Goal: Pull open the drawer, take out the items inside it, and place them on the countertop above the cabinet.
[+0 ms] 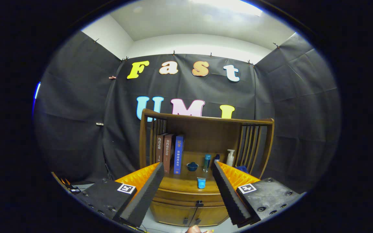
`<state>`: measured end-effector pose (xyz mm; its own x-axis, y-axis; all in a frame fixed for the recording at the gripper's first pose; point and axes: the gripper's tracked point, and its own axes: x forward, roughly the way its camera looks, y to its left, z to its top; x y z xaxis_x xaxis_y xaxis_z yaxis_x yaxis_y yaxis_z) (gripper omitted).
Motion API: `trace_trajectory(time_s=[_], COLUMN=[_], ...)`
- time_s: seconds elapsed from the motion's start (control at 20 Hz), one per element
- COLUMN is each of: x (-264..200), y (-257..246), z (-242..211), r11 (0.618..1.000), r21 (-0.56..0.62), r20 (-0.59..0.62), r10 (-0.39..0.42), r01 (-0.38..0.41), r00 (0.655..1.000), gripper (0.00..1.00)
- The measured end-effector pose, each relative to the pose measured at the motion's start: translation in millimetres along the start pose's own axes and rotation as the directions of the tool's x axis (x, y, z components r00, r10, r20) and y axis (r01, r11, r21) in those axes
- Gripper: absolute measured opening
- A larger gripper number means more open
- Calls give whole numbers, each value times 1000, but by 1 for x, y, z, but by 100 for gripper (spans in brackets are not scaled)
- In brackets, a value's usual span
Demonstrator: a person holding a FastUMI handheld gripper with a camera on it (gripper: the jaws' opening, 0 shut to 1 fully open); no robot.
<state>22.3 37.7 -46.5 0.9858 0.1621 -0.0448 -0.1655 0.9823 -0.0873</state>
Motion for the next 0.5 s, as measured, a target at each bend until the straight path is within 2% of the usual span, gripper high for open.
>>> trace_trajectory(time_s=[0.5], x=[-55], y=[-3], z=[28], r11=[1000], r21=[23], r20=[40], r10=[-3], r01=[2], r00=[999], gripper=[99])
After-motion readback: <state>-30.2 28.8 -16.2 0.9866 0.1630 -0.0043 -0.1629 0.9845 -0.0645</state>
